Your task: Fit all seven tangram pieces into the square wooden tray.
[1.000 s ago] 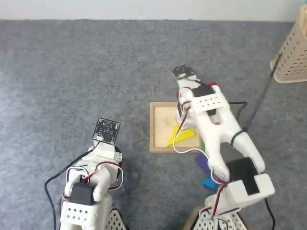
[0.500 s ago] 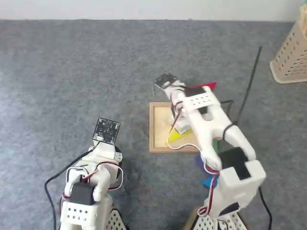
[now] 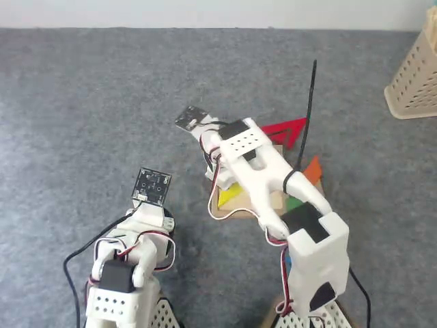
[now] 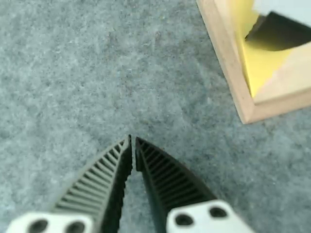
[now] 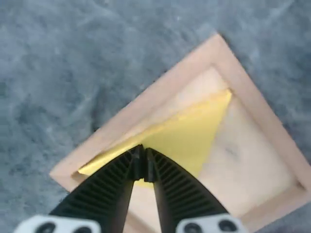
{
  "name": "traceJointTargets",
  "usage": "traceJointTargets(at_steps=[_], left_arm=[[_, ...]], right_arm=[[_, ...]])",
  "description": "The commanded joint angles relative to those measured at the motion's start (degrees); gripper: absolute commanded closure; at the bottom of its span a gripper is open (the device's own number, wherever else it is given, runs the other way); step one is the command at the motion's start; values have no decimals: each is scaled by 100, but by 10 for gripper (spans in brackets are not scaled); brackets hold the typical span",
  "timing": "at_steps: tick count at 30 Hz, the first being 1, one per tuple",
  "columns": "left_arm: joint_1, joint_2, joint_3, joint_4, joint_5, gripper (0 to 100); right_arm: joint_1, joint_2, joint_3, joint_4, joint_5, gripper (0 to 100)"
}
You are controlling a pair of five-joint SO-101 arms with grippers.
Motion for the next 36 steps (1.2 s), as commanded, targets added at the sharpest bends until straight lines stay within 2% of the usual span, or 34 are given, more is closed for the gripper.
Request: traceJointTargets(at_steps=[1,7,13,17,29,32,36], left_arm=[[44,-123,-110,35,44,988],[44,-123,-110,35,44,988],[44,-123,-110,35,44,988],[44,-123,-110,35,44,988],[44,-123,-110,35,44,988],[44,-123,-110,35,44,988],[44,-123,-110,35,44,988]], right_arm=[[207,-180,-9,-4,-510,975],[681,-813,62,-22,-1187,975],[690,-796,440,-497,-1240,975],[567,-796,668,-655,-1222,976],[-409,-848,730,-602,-1240,974],[-374,-866,721,-585,-1248,973],[13,-1358,738,-321,-1266,974]])
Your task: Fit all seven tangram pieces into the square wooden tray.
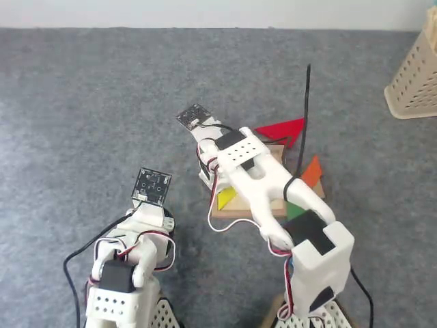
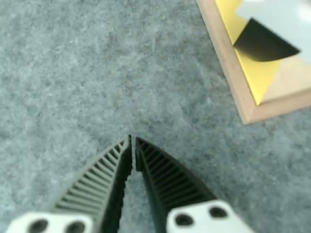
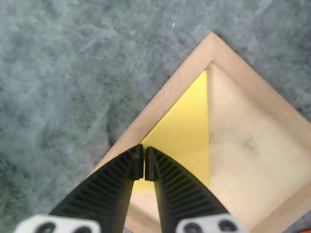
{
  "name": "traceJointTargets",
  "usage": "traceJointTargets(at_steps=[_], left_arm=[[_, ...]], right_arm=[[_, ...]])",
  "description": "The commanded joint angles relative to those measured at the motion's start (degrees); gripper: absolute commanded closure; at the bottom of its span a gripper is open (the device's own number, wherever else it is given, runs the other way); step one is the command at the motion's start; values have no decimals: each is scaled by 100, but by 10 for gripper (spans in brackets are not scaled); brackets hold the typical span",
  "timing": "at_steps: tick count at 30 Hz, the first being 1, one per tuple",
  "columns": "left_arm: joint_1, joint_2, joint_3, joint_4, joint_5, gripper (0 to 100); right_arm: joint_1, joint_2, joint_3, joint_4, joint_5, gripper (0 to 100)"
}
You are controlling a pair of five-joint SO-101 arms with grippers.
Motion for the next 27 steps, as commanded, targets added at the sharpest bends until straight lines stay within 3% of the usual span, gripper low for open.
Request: traceJointTargets(at_steps=[1,7,13,18,27], left_arm=[[44,-123,-110,35,44,988],[44,-123,-110,35,44,988],[44,-123,-110,35,44,988],[44,-123,-110,35,44,988],[44,-123,-110,35,44,988]], right_arm=[[356,-910,35,242,-114,975],[1024,-2774,615,585,-79,975],[2466,-4813,2180,629,-26,973],[3380,-6202,3675,585,642,972],[4048,-7829,5714,567,1407,971]])
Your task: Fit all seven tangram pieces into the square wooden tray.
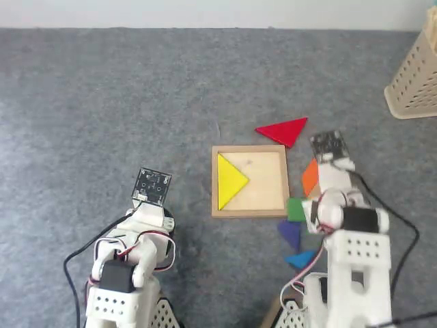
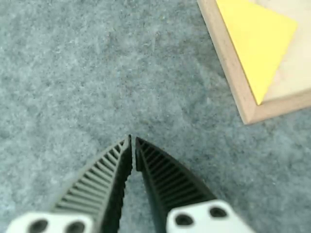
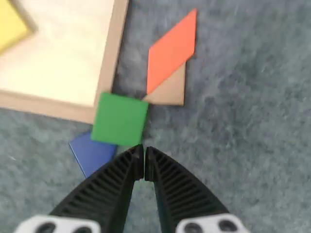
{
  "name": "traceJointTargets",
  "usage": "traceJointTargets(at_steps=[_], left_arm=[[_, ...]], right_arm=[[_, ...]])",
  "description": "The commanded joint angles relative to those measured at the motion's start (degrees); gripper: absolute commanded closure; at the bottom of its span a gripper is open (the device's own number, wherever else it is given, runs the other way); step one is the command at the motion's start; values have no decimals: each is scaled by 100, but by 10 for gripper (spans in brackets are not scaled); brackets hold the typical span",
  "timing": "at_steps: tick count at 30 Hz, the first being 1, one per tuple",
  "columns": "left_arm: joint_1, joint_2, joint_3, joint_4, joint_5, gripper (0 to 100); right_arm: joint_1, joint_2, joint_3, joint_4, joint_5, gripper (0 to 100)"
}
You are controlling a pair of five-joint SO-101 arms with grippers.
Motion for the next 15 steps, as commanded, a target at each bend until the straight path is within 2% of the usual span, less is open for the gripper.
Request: traceJointTargets(at_steps=[1,6,15], left_arm=[[44,-123,-110,35,44,988],[44,-123,-110,35,44,988],[44,-123,-110,35,44,988]], right_arm=[[242,-629,378,-101,281,971],[514,-1156,800,-198,299,971],[488,-1763,1152,-268,299,971]])
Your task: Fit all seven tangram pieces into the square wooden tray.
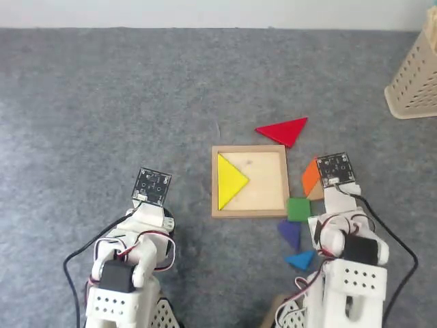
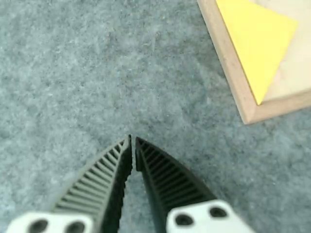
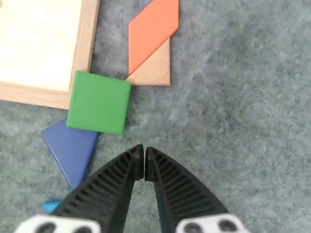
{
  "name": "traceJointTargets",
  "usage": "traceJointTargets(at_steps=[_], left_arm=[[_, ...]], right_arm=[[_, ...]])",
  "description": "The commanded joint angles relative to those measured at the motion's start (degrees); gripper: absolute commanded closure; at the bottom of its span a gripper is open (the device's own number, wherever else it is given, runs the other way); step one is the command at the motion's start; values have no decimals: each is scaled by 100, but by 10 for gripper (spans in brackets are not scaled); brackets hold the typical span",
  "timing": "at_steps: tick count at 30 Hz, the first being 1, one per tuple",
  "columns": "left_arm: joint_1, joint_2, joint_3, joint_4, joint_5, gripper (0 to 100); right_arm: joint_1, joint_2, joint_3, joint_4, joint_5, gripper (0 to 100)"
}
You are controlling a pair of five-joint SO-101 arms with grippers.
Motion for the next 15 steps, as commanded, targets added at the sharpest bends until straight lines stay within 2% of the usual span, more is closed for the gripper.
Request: traceJointTargets(at_steps=[1,10,15], left_arm=[[44,-123,-110,35,44,988],[44,-123,-110,35,44,988],[44,-123,-110,35,44,988]], right_arm=[[31,-268,9,-136,79,971],[22,-1147,967,-620,53,972],[57,-2114,1442,-259,53,971]])
